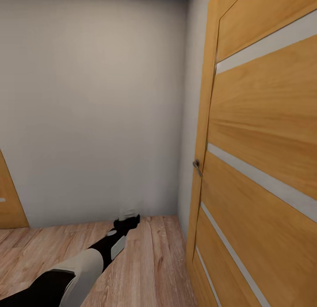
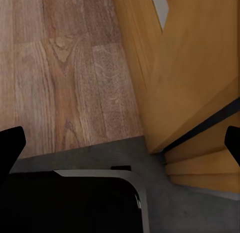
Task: Move the two storage containers from the living room to the garage. In the garage, place one container on the floor and stack the other container on top of it (either order is fine).
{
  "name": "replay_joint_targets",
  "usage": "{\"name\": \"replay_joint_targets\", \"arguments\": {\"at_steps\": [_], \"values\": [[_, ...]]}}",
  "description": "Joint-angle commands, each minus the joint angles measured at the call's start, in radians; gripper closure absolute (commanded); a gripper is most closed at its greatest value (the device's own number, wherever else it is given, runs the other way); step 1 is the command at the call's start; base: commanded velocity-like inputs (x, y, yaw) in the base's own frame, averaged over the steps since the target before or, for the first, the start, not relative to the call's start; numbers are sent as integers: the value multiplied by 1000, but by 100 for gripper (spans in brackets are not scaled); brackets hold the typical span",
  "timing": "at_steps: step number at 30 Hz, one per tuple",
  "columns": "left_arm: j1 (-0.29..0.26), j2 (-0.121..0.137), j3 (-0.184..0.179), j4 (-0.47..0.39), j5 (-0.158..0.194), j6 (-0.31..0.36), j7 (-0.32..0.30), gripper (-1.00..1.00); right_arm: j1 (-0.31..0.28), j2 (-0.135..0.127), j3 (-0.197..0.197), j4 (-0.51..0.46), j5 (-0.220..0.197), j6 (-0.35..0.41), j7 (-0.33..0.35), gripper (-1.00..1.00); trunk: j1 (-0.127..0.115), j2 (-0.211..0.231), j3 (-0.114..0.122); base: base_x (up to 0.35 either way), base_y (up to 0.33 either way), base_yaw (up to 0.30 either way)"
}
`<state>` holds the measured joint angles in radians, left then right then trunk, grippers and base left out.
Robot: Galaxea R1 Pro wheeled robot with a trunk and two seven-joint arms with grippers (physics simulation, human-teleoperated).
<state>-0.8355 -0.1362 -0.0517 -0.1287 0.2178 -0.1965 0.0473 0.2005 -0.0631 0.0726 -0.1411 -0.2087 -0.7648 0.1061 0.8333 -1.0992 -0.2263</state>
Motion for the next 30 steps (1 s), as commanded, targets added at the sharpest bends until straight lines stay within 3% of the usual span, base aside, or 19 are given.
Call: {"name": "replay_joint_targets", "arguments": {"at_steps": [1, 4, 5, 10, 17, 20, 25, 30], "values": [[0, 3, -7, 30, 5, -36, 4, -100, 0, -1, 7, -2, -11, -2, 4, -100, 0, -1, -1, 0, 0, 0], [1, 16, -7, 99, 6, -90, 1, -100, 0, -1, 7, -3, -10, -3, 4, -100, 0, -1, -1, 0, 0, 0], [6, 66, -7, 183, 8, -118, -12, -100, 0, -2, 7, -3, -9, -3, 3, -100, 0, -1, -1, 0, 0, 0], [87, 137, -7, 207, 9, -178, -79, -100, 0, -2, 7, -3, -9, -4, 8, -100, 0, -1, -1, 0, 0, 0], [212, 147, -7, 209, 9, -229, -91, -100, 0, -1, 7, -3, -10, -3, 6, -100, 0, -1, -1, 0, 0, 0], [285, 145, -7, 209, 9, -282, -91, -100, 0, -1, 7, -3, -11, -2, 9, -100, 0, -1, -1, 0, 0, 0], [376, 140, -7, 209, 9, -316, -90, -100, 0, -1, 7, -3, -12, -2, 10, -100, 0, -1, -1, 0, 0, 0], [415, 138, -7, 209, 9, -323, -90, -100, 0, -1, 7, -3, -13, -1, 11, -100, 0, -1, -1, 0, 0, 0]]}}
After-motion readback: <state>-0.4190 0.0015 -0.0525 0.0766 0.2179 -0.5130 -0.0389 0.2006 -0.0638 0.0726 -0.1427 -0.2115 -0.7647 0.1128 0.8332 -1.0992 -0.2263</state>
